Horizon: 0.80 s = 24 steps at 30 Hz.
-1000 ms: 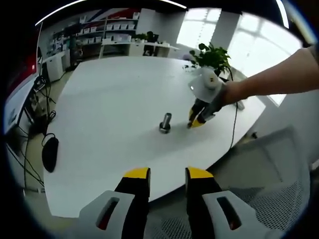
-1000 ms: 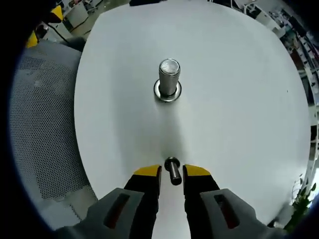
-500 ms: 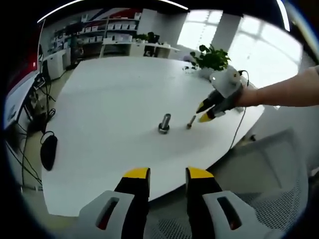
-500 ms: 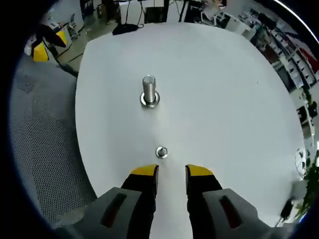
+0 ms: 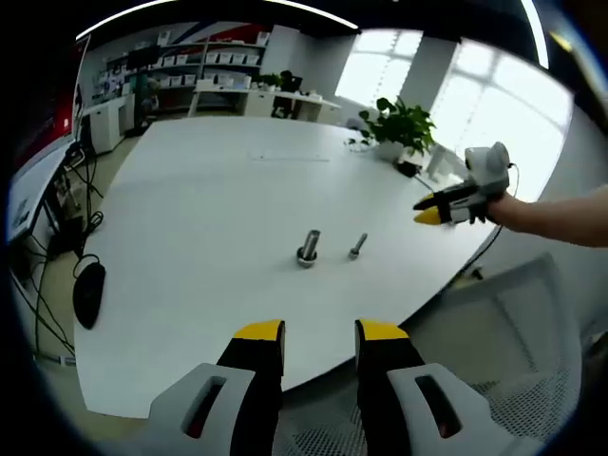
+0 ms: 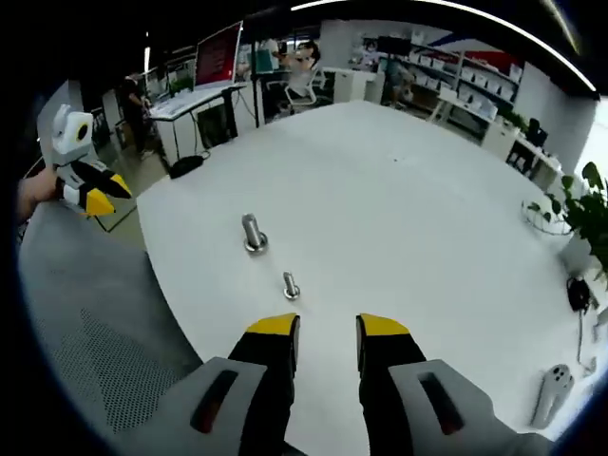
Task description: Place the washer onto the threaded stud by aligning its center hole with the stud, sliding it down to the base, and recovering from edge contact or off-axis alignment until the washer reaches the visible bottom stop.
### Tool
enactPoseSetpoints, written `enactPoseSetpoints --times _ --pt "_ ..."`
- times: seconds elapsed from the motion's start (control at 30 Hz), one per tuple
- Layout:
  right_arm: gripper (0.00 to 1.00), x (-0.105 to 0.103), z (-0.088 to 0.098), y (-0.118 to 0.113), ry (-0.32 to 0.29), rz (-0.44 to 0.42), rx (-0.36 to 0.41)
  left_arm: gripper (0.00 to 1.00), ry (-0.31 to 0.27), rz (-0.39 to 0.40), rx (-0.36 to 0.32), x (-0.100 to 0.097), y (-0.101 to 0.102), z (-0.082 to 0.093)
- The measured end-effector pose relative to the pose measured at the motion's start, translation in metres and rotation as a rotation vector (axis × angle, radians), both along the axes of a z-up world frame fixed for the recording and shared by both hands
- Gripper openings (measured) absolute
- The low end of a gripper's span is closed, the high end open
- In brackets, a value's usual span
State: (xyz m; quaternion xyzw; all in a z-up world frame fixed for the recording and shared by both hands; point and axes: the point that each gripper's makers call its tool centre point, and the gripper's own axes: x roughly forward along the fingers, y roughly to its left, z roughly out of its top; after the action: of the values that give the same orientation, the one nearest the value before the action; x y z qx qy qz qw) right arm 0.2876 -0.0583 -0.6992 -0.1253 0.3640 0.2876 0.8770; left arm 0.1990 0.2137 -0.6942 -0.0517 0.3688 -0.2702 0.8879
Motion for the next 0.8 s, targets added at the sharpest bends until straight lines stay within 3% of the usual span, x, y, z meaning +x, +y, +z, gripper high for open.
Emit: enactPoseSetpoints --times 0.13,0.2,0.47,0.57,0.67,0.8 --pt "0.26 -0.013 0.014 -0.007 -0.024 -0.058 0.077 0.27 -0.005 0.004 0.000 0.000 0.001 0.001" --pt "0.25 -0.022 0.021 0.001 -0.022 -0.058 0.149 0.28 -0.008 0.009 -0.001 0.001 0.002 0.001" --pt "0.26 -0.051 0.038 -0.002 -0.075 -0.073 0.148 0.27 -0.018 0.025 -0.016 0.004 0.003 0.004" --pt "0.28 -0.059 0.040 -0.005 -0.040 -0.121 0.194 0.28 -0.032 0.042 -0.029 0.007 0.004 0.008" --pt "0.29 -0.058 0.049 -0.013 -0.088 -0.167 0.229 0.29 -0.043 0.057 -0.046 0.008 0.005 0.011" --pt "0.32 -0.063 0.049 -0.016 -0.097 -0.193 0.267 0.29 -0.079 0.076 -0.047 0.012 0.008 0.018"
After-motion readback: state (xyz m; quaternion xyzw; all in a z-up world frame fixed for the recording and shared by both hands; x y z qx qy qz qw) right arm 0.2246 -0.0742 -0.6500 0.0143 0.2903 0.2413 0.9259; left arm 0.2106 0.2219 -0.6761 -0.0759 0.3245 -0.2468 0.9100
